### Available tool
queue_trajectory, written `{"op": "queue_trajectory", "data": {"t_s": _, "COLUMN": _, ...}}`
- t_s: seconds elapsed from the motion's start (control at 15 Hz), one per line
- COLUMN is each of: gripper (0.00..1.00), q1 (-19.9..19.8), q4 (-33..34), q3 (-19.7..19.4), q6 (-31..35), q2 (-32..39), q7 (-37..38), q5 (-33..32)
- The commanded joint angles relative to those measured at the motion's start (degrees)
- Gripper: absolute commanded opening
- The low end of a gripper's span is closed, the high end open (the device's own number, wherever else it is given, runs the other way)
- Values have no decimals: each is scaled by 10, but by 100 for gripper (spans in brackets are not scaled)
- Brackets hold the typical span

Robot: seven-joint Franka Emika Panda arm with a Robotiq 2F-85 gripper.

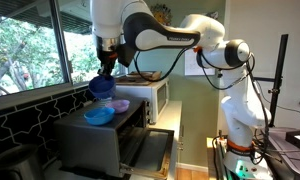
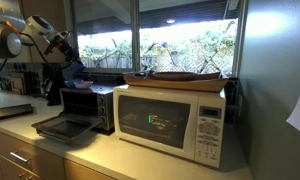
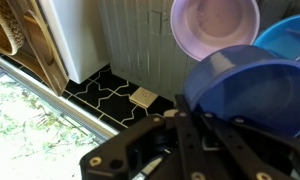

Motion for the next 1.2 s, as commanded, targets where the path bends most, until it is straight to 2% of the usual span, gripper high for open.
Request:
{"op": "queue_trajectory", "data": {"t_s": 0.0, "gripper": 1, "q1": 7, "q4": 0, "q3": 1, "q6": 11, "q2": 1, "q7": -2, "q5": -20}}
{"op": "queue_trajectory", "data": {"t_s": 1.13, "gripper": 1, "q1": 14, "q4": -29, "q3": 0, "q6": 32, "q2": -10, "q7": -17, "q5": -62}}
